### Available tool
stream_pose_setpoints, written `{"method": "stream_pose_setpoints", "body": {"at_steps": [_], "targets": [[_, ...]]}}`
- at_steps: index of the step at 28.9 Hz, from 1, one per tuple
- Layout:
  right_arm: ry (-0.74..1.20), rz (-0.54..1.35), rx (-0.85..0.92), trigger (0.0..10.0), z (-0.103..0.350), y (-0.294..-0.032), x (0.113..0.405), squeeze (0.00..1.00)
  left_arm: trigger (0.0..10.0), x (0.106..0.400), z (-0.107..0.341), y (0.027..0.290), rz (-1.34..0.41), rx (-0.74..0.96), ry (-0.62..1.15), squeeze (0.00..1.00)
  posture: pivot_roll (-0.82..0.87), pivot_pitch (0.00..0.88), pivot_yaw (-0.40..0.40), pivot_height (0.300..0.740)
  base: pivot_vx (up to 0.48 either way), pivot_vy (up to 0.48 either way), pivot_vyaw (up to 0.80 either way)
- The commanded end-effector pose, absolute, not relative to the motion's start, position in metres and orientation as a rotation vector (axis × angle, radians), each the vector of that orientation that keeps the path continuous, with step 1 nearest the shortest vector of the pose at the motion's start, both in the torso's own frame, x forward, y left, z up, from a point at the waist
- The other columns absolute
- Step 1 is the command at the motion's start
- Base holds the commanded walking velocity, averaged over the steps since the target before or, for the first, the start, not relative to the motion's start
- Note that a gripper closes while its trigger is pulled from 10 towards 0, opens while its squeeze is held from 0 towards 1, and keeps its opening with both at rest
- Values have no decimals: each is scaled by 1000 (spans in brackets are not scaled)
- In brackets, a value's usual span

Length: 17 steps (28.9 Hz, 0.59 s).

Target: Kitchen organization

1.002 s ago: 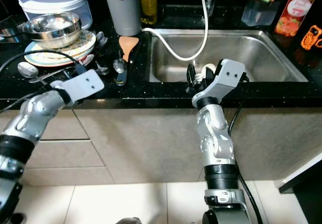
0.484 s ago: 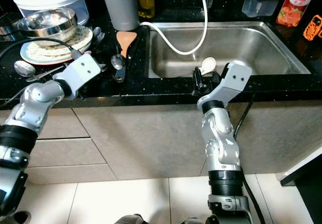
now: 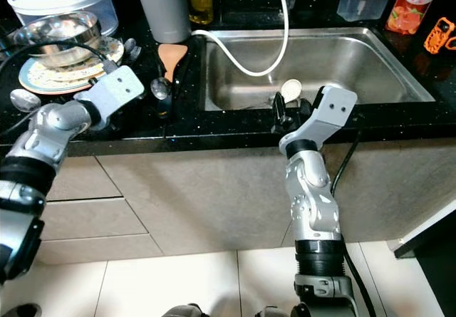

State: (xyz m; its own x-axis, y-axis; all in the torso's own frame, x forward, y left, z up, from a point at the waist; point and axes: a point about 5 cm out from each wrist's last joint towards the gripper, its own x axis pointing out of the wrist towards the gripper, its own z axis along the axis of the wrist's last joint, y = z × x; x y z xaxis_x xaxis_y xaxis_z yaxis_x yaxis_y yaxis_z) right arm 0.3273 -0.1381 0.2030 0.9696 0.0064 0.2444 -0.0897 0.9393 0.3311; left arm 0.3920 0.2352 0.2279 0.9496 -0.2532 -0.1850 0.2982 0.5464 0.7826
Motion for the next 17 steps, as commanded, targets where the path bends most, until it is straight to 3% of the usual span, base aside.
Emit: {"method": "stream_pose_setpoints", "body": {"at_steps": [1,5,13,14,15,17], "targets": [[-227,44,339,10000,200,-138,326,0,0,390,200,233,-362,992,134,0,97,77,3,740,0,0,0],[-228,48,338,10000,201,-137,327,0,0,391,200,232,-360,1076,108,0,92,71,8,740,0,0,0],[-243,26,335,10000,203,-143,327,0,0,391,228,221,-339,1084,-83,0,90,41,20,740,0,0,0],[-246,22,335,10000,203,-144,328,0,1176,391,234,220,-316,1089,-123,0,92,41,17,740,0,0,0],[-249,21,336,10000,205,-144,330,0,10000,390,240,214,-314,1069,-165,0,95,37,12,740,0,0,0],[-253,30,335,10000,206,-142,331,0,10000,388,242,211,-332,1039,-174,0,98,27,12,740,0,0,0]]}}
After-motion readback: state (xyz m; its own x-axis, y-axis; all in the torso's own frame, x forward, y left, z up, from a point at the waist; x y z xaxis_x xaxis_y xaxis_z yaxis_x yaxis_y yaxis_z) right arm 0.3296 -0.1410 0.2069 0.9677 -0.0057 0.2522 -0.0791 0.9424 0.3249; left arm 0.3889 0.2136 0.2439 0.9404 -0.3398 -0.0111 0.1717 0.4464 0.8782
